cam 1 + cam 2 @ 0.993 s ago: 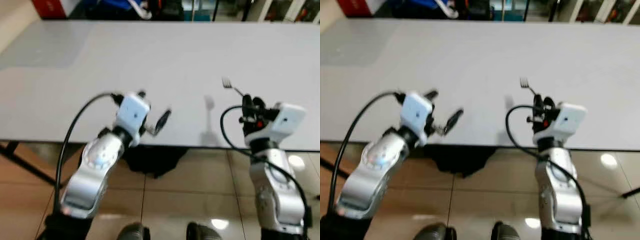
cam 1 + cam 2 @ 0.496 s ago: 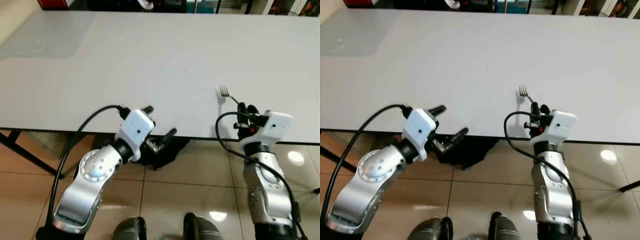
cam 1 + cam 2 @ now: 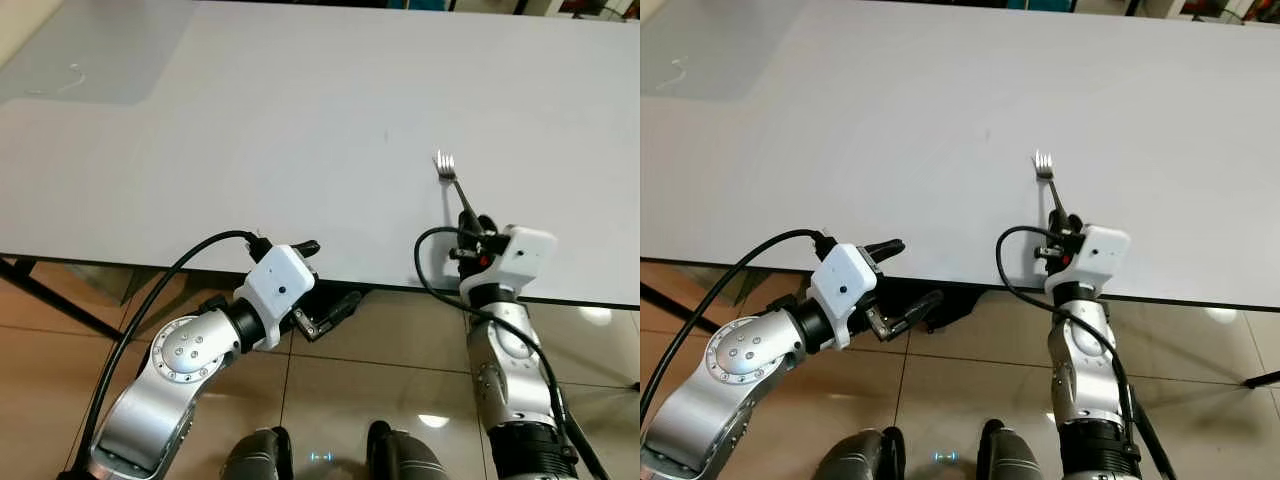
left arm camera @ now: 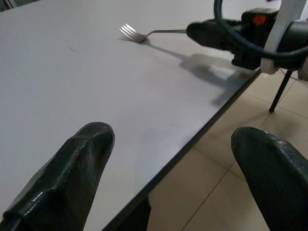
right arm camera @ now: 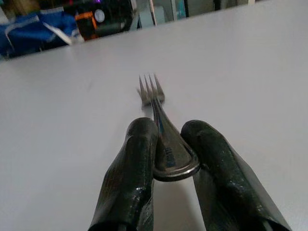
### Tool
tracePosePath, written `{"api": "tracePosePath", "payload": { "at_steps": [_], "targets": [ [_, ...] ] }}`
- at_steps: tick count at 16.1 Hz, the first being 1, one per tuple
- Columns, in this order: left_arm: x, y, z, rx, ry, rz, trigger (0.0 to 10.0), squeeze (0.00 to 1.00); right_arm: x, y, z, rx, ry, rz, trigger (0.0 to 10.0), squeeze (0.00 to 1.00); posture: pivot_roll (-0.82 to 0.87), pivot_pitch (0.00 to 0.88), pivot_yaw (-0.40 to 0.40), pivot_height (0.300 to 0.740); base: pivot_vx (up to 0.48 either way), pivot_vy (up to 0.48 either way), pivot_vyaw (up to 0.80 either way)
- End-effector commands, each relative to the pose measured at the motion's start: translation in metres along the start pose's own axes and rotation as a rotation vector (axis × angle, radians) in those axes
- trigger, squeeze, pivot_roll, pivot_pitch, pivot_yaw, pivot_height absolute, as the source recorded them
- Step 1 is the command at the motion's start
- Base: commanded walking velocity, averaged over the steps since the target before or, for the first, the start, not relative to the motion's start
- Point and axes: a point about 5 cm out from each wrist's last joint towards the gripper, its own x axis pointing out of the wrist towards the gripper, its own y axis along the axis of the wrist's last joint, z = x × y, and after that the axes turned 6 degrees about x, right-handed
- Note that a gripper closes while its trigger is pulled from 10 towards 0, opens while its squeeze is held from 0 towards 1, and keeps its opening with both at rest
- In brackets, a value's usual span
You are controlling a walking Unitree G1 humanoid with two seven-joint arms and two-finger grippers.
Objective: Setting the table
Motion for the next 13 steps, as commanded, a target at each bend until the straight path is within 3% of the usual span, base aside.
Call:
{"api": "tracePosePath", "payload": {
  "at_steps": [1,3,9,13],
  "targets": [
    [-0.001,0.006,0.004,0.01,-0.031,0.014,10.0,0.0,-0.006,-0.012,0.004,-0.01,-0.029,-0.053,10.0,0.0,0.14,0.222,0.028,0.74,0.0,0.0,0.0],
    [-0.001,0.005,0.002,0.015,-0.039,0.013,10.0,0.0,-0.012,-0.02,0.007,-0.012,-0.064,-0.092,10.0,0.0,0.15,0.21,0.037,0.74,0.0,0.0,0.0],
    [0.001,0.008,0.002,0.021,-0.056,0.02,10.0,0.0,-0.019,-0.031,-0.003,0.107,-0.123,-0.135,10.0,0.0,0.15,0.195,0.044,0.74,0.0,0.0,0.0],
    [-0.001,0.008,-0.001,0.026,-0.059,0.015,10.0,0.0,-0.011,-0.034,-0.003,0.265,-0.235,-0.144,10.0,0.0,0.16,0.198,0.045,0.74,0.0,0.0,0.0]
  ]
}}
